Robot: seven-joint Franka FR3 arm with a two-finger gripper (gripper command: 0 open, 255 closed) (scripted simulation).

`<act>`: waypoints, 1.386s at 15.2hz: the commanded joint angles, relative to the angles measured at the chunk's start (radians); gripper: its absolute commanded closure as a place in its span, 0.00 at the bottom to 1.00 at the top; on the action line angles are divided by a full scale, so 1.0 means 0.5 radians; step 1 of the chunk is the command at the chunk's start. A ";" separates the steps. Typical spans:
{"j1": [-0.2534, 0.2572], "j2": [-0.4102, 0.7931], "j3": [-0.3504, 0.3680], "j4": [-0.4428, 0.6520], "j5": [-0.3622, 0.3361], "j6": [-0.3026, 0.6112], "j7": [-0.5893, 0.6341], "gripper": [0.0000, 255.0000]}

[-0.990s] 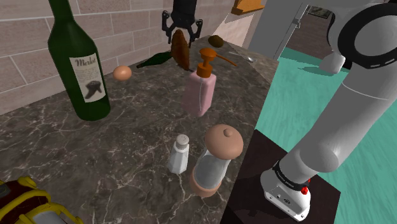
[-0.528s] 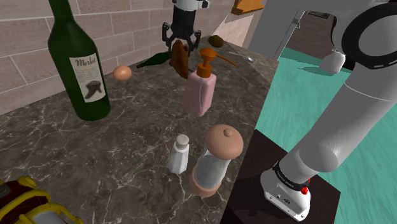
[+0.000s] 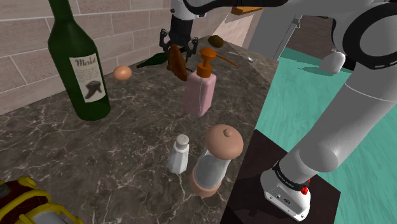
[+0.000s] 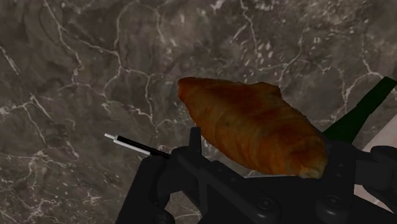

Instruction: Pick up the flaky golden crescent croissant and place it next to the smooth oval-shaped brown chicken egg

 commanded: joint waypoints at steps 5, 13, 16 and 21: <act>-0.009 0.021 -0.009 -0.169 -0.002 0.120 0.001 1.00; 0.009 0.042 -0.012 -0.218 -0.018 0.188 0.029 0.00; 0.051 -0.027 0.023 -0.324 -0.017 0.223 0.118 0.00; 0.006 -0.008 -0.013 -0.003 0.016 -0.072 -0.011 0.00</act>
